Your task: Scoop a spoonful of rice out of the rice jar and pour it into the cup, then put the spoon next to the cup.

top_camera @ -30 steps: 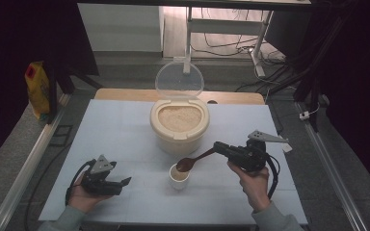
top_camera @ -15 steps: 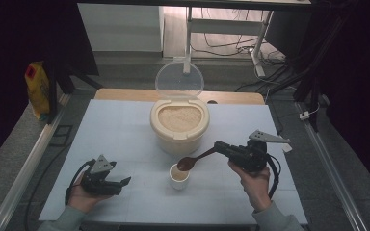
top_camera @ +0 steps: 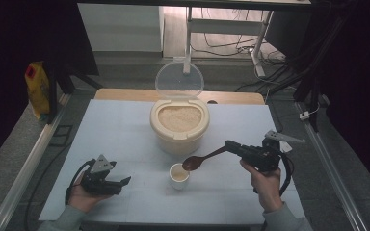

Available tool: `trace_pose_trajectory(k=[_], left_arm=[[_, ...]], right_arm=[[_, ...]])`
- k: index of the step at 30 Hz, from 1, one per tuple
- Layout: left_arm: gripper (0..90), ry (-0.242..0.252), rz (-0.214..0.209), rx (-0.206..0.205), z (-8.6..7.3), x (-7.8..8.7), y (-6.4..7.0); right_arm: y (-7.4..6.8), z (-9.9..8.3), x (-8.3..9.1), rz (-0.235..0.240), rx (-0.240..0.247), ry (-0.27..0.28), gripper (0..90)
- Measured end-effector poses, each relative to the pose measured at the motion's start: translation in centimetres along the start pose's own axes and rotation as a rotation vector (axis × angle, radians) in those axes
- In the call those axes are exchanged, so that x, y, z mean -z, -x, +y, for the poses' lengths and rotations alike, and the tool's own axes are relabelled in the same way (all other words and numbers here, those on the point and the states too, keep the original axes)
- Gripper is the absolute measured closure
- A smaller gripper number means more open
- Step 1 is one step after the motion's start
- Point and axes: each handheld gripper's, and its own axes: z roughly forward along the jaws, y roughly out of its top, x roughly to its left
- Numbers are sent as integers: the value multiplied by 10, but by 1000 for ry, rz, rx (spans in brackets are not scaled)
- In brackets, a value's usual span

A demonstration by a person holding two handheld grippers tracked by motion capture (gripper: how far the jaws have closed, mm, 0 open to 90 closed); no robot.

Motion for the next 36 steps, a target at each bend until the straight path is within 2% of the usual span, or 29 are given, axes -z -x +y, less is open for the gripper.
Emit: trace_pose_trajectory(k=[8,23,29,36], left_arm=[[195,-5,1,-2,1,-1,0],[195,-7,0,-8,2,-3,0],[195,-5,-1,-8,2,-3,0],[194,-10,0,-10,2,-3,1]], right_arm=[[6,3,16,-5,-2,-25,831],[8,2,24,-7,5,-86,831],[7,-1,22,2,-2,-145,831],[6,-9,10,26,-4,-217,831]])
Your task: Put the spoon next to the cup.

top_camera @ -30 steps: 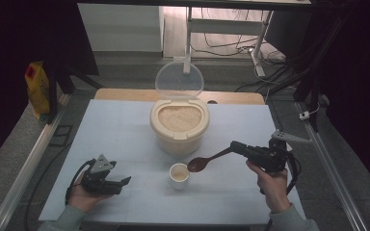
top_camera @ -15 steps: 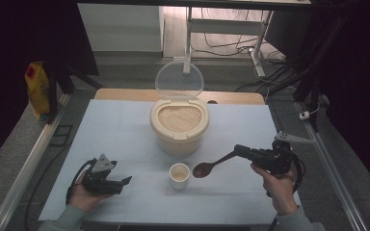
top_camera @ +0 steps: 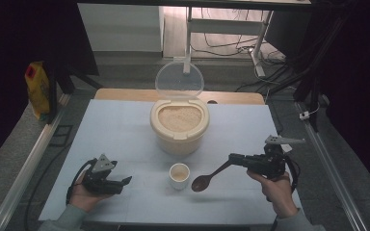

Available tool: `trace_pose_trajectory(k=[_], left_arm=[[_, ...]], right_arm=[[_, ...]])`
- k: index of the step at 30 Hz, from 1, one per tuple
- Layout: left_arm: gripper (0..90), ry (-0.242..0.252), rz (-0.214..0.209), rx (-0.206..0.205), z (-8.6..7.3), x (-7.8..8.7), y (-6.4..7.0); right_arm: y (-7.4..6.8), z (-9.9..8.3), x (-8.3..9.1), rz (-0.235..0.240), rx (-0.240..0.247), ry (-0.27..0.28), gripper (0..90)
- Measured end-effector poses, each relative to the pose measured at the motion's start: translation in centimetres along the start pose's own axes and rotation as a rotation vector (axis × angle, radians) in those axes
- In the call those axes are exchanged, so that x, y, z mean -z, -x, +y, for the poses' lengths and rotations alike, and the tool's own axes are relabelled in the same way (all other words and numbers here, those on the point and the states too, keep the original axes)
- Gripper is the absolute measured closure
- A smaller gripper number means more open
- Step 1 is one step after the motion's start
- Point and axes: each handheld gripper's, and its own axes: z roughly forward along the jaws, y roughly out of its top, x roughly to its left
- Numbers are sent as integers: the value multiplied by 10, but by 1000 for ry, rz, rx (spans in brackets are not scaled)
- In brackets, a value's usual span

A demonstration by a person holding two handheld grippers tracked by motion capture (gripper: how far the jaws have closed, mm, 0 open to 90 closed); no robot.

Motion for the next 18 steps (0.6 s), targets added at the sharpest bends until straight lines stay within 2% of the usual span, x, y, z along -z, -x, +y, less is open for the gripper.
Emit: trace_pose_trajectory(k=[18], left_arm=[[194,-3,1,0,0,0,0]], right_arm=[[1,-11,-37,54,-21,-140,831]])
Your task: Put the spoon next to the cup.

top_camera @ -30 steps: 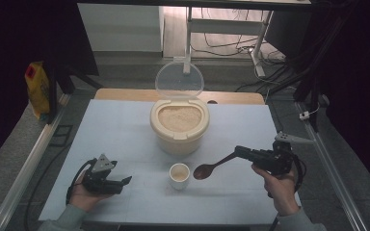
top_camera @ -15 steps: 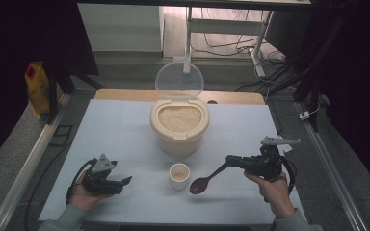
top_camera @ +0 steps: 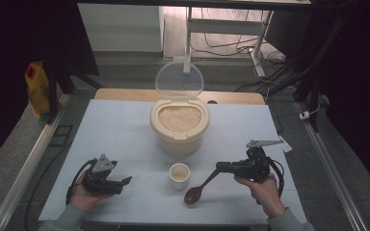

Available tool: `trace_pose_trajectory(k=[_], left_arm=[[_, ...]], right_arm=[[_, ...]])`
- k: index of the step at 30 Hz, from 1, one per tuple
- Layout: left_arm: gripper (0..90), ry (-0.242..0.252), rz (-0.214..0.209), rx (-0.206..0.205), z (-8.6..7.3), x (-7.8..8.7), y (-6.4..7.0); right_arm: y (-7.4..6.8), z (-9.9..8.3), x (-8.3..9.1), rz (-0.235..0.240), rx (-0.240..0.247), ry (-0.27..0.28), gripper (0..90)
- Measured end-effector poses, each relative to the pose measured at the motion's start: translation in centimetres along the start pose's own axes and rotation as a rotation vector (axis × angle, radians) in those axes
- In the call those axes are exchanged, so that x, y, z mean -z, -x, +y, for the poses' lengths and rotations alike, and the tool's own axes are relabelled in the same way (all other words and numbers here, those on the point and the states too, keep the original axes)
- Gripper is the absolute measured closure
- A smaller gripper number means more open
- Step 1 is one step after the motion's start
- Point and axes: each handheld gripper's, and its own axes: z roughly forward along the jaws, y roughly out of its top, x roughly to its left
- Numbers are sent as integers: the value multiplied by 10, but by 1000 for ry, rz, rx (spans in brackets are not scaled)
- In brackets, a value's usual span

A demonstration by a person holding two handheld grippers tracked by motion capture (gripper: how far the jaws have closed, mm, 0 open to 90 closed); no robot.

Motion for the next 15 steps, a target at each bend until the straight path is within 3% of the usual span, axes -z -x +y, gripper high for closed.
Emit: trace_pose_trajectory(k=[8,15], left_arm=[[194,-2,0,-1,0,0,0],[194,-2,0,-1,0,0,0]], right_arm=[[1,-1,-19,33,-3,-46,831],[4,0,-26,21,-10,-28,821]])
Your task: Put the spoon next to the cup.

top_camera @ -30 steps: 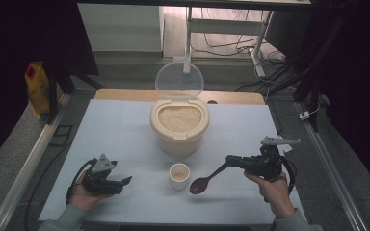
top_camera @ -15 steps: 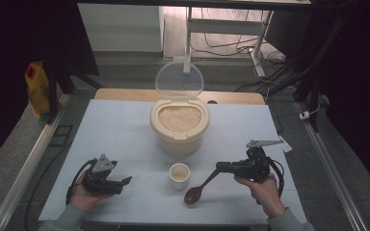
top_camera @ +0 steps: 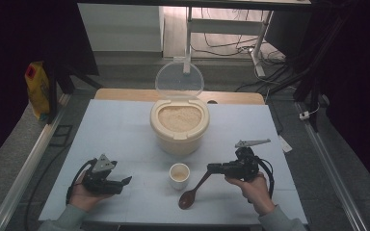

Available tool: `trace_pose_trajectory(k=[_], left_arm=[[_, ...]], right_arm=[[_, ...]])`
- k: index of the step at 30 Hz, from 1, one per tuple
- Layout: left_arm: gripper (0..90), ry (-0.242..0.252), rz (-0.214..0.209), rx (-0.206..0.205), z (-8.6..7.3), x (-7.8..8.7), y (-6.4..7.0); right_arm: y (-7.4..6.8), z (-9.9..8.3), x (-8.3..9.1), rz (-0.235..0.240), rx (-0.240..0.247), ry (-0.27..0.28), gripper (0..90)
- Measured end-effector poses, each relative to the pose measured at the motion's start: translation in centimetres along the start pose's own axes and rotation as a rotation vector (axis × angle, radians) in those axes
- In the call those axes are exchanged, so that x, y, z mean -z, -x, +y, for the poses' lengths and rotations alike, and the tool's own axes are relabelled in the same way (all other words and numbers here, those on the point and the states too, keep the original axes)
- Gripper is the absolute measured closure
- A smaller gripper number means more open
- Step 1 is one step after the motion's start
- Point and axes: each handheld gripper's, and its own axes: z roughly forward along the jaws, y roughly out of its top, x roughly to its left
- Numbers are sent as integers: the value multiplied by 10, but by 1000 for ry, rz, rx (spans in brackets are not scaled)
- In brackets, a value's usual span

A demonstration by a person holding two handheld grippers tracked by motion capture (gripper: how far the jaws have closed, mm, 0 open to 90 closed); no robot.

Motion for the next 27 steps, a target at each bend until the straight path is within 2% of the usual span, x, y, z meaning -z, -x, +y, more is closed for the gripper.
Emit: trace_pose_trajectory(k=[15,19,27], left_arm=[[193,-2,1,-1,0,-1,0],[193,-2,1,0,0,0,0],[193,-3,1,-2,0,-1,0]], right_arm=[[24,-5,-18,-113,-25,33,734],[33,-7,-24,-121,-55,38,719],[48,-10,-38,-151,-84,36,682]])
